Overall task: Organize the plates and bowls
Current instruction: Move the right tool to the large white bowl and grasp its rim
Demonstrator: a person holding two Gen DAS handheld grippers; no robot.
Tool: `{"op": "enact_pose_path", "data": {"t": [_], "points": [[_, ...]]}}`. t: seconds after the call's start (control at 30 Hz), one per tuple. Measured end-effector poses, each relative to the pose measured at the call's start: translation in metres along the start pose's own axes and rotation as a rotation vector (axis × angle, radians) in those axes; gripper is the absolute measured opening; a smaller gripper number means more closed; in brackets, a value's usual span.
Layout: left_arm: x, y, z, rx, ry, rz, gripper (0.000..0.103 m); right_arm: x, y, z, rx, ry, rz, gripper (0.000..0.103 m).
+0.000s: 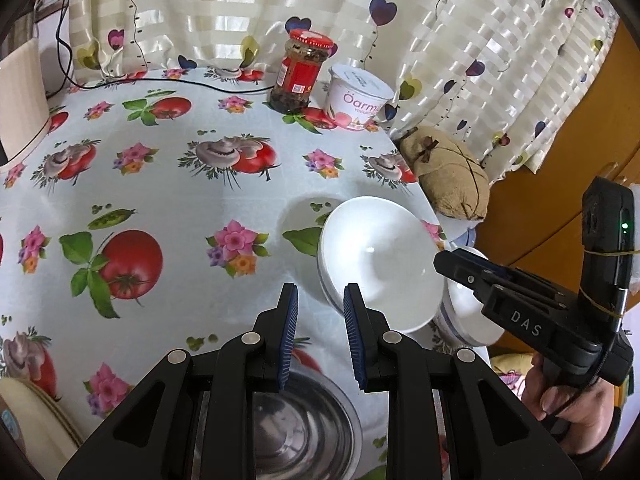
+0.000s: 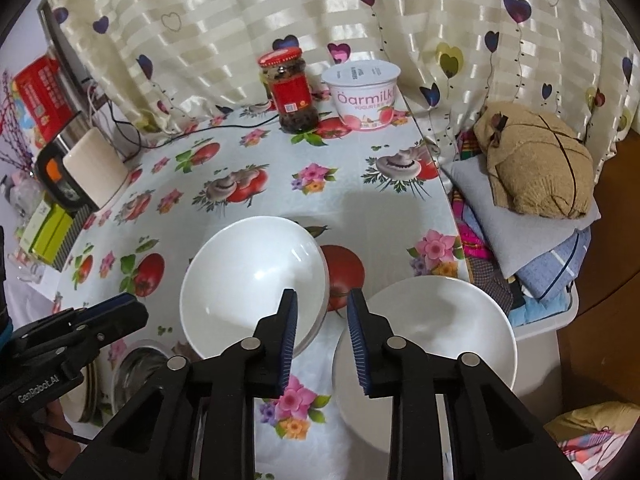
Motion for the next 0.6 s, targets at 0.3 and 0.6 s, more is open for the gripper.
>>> {"op": "enact_pose_path", "data": {"t": [0.3, 0.6], "points": [[-0.002, -0.020, -0.001, 0.004, 0.014, 0.024, 0.025, -0.003, -0.017, -0.002, -0.001, 0.015, 0.027, 0.019], [0.000, -0.032, -0.006, 0.013, -0.003, 0.050, 0.025, -0.001, -0.028, 0.002, -0.014, 0.028, 0.056, 0.014]]}}
Point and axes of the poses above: each gripper's, at about its wrist camera, not at the fingertips, and y roughly against the way its jaws point, z to its left, x to its underside, the point moved 4 cm from there along -y, roughly the way its jaws point
